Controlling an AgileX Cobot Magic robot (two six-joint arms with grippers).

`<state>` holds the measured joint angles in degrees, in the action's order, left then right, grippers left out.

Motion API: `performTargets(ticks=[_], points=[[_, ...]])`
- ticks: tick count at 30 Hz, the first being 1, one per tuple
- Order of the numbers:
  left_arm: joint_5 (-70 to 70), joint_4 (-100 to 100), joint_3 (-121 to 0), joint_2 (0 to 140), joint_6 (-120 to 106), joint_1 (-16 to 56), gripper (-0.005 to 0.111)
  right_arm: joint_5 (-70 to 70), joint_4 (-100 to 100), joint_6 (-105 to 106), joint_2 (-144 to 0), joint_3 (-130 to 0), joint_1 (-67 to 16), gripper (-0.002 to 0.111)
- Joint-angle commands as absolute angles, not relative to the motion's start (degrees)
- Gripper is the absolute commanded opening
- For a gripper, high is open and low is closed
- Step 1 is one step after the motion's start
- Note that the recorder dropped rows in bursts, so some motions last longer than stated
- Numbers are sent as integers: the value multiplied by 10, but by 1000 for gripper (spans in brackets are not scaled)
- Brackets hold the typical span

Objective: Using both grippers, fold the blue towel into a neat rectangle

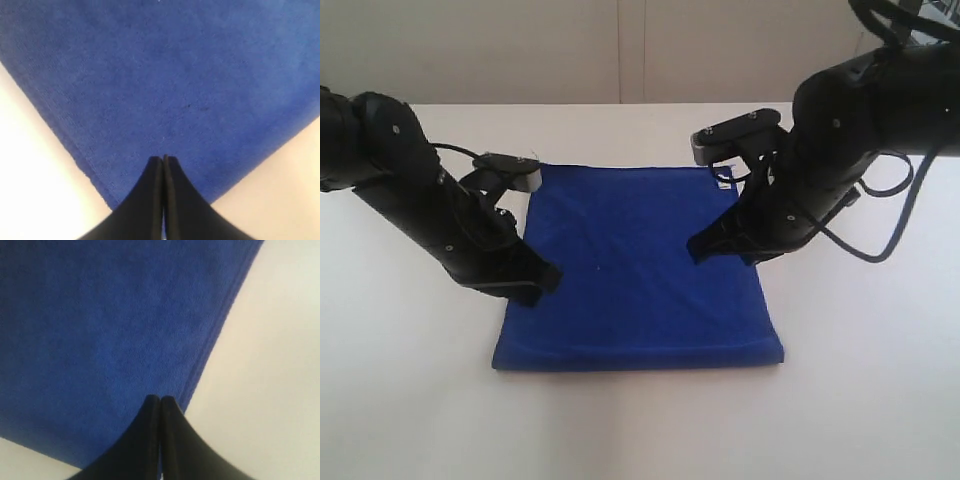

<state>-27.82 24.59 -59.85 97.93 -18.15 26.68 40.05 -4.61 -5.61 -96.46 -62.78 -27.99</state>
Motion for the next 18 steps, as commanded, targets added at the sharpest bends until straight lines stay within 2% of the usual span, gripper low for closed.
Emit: performTargets(ticks=[1, 10, 18], points=[[-294, 261, -594, 940, -226, 270, 0, 399, -49, -48, -943, -627, -280, 0], [-423, 261, -594, 921, -582, 270, 0, 494, -44, 124, -940, -627, -280, 0], [-403, 261, -594, 924, -701, 270, 0, 520, -5, 242, -943, -625, -280, 1]])
